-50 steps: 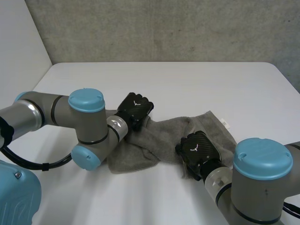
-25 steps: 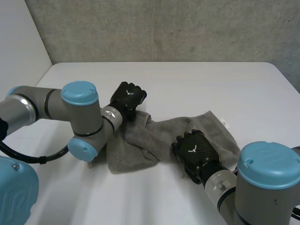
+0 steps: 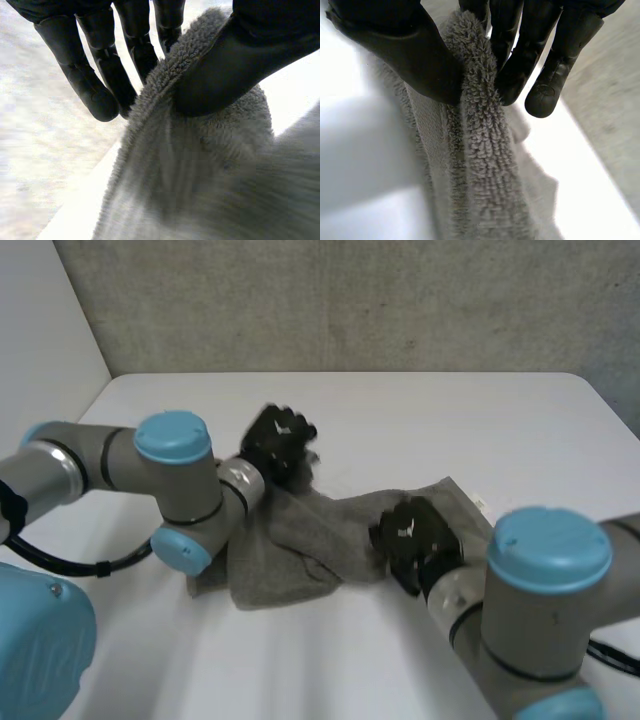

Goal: Fold the towel.

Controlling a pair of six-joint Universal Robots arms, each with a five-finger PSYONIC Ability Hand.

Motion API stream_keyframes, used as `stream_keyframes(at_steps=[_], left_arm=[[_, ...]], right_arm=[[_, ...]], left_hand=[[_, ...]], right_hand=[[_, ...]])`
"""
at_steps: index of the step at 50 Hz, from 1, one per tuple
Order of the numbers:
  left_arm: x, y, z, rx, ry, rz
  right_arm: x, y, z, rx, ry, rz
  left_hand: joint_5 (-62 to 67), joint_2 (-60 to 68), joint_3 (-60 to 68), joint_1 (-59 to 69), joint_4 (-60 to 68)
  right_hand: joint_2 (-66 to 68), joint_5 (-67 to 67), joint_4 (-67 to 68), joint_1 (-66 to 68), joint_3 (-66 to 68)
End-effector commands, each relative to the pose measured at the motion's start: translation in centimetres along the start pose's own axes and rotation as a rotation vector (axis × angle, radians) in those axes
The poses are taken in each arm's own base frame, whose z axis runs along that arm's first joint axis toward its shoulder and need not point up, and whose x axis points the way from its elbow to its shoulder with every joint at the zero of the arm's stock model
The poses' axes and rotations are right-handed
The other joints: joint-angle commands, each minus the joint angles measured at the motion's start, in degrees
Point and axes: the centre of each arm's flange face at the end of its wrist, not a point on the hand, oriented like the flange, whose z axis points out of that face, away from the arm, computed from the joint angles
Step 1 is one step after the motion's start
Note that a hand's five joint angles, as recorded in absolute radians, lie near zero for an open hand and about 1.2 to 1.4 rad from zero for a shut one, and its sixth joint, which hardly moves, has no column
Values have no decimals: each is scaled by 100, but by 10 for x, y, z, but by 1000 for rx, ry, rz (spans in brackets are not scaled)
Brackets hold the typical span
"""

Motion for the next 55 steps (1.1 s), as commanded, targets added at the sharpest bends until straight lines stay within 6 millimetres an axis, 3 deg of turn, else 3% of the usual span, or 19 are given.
stream_keyframes(at_steps=[1,2,3,5,8,10,15,22,24,27,29,30,32,35,40,46,48,50,55], left_arm=[[-75,-37,6,117,-297,-59],[-89,-50,6,158,-338,-75],[-89,-50,6,159,-338,-75],[-112,-79,5,244,-398,-113],[-125,-93,2,288,-436,-141],[-153,-119,-10,366,-513,-239],[-184,-142,-33,468,-549,-433],[-182,-125,-56,403,-468,-516],[-158,-103,-63,306,-382,-532],[-146,-87,-68,241,-352,-549],[-128,-49,-82,88,-330,-583],[-128,-49,-82,87,-330,-583],[-109,-13,-99,-72,-320,-611],[-103,3,-108,-140,-322,-614],[-86,42,-134,-320,-313,-554],[-82,45,-141,-350,-300,-501],[-86,32,-144,-318,-306,-481],[-85,24,-147,-298,-305,-474],[-83,6,-157,-253,-305,-452]], right_arm=[[74,-48,27,167,211,33],[95,-64,32,218,271,40],[96,-64,32,219,271,40],[140,-101,39,363,397,59],[158,-120,40,452,453,75],[197,-143,38,633,566,111],[225,-152,30,796,584,138],[200,-133,34,731,300,151],[188,-105,40,595,159,182],[182,-87,42,509,105,210],[163,-56,41,351,-6,229],[162,-56,41,350,-7,229],[135,-32,33,227,-133,164],[122,-21,29,174,-181,107],[93,21,14,14,-324,-83],[84,27,9,-23,-372,-42],[83,26,6,-25,-371,-8],[83,25,3,-22,-368,12],[89,15,-6,10,-326,64]], left_hand=[[-1448,-548,-810,-310,-691],[-1448,-548,-810,-310,-691],[-1448,-548,-810,-310,-691],[-1448,-548,-810,-310,-691],[-1448,-548,-810,-310,-691],[-1448,-548,-810,-310,-691],[-1448,-548,-810,-310,-691],[-1448,-548,-810,-310,-691],[-1448,-548,-810,-310,-691],[-1448,-548,-810,-310,-691],[-1448,-548,-810,-310,-691],[-1448,-548,-810,-310,-691],[-1448,-548,-810,-310,-691],[-1448,-548,-810,-310,-691],[-1479,-579,-841,-342,-722],[-2354,-1454,-1716,-1217,-1597],[-4025,-3125,-3387,-2888,-3269],[-5118,-4219,-4481,-3981,-4362],[-6421,-5522,-5784,-5284,-5665]], right_hand=[[508,391,317,566,414],[508,391,317,566,414],[508,391,317,566,414],[508,391,317,566,414],[508,391,317,566,414],[508,391,317,566,414],[508,391,317,566,414],[508,391,317,566,414],[508,391,317,566,414],[508,391,317,566,414],[508,391,317,566,414],[508,391,317,566,414],[508,391,317,566,414],[508,391,317,566,414],[297,179,105,354,202],[-411,-529,-602,-353,-505],[-2869,-2986,-3060,-2811,-2963],[-3850,-3967,-4041,-3792,-3944],[-4565,-4682,-4756,-4507,-4659]])
